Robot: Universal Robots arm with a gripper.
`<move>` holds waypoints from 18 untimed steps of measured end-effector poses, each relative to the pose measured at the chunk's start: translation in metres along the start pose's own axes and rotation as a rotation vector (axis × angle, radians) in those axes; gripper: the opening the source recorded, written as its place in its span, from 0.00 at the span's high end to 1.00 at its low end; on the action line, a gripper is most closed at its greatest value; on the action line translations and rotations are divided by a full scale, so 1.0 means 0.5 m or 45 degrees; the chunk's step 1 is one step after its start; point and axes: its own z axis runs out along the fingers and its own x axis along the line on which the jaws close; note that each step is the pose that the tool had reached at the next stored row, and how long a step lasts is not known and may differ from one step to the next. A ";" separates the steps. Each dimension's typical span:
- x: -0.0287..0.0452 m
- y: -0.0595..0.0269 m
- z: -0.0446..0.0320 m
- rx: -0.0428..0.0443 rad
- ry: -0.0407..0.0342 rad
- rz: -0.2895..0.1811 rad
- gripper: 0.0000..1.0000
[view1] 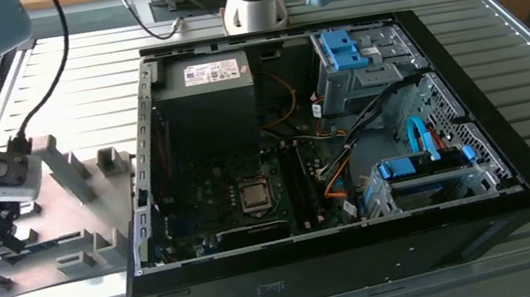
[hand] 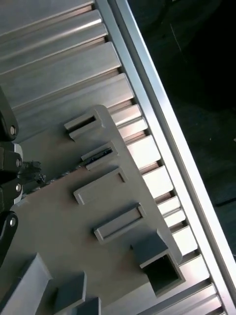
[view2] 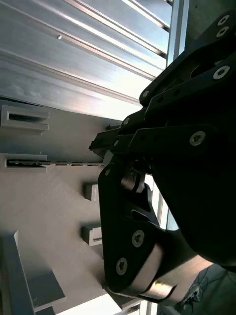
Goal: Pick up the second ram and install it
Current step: 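Pick up the second ram and move it above second insertion slot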
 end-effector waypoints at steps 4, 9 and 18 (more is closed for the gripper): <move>0.000 0.000 0.001 -0.001 0.0055 -0.080 0.89; 0.000 0.000 0.001 -0.002 0.0121 -0.171 0.89; 0.000 0.000 0.001 -0.004 0.0210 -0.291 0.89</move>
